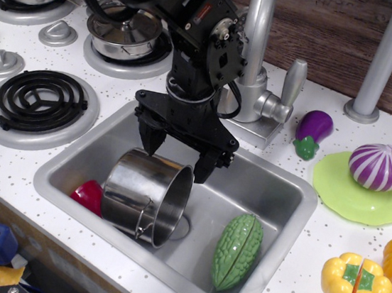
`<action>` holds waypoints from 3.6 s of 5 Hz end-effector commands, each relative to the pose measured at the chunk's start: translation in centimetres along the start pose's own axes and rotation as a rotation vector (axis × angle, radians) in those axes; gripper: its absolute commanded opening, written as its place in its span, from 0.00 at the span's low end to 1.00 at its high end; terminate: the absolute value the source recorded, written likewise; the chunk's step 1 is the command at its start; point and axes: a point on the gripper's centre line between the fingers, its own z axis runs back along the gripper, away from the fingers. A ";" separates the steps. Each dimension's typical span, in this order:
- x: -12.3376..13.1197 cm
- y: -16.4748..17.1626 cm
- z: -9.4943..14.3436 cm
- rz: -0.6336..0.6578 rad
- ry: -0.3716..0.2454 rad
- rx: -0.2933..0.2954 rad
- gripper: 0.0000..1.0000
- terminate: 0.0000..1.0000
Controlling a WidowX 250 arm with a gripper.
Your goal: Flip pot upright in sink
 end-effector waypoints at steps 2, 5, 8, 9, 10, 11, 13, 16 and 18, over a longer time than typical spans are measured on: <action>-0.2 -0.1 -0.4 -0.035 -0.038 0.085 1.00 0.00; -0.8 -0.5 -1.8 -0.113 -0.165 0.357 1.00 0.00; -0.1 1.7 -2.5 -0.181 -0.229 0.441 1.00 0.00; -0.3 1.9 -3.1 -0.160 -0.267 0.461 1.00 0.00; -0.8 2.1 -4.2 -0.098 -0.338 0.467 1.00 0.00; -0.7 2.8 -4.7 -0.072 -0.373 0.427 0.00 0.00; -0.5 3.3 -4.8 -0.038 -0.403 0.391 0.00 0.00; 0.1 2.2 -3.1 0.027 -0.321 0.280 0.00 0.00; 0.0 1.8 -3.8 0.113 -0.469 0.210 0.00 0.00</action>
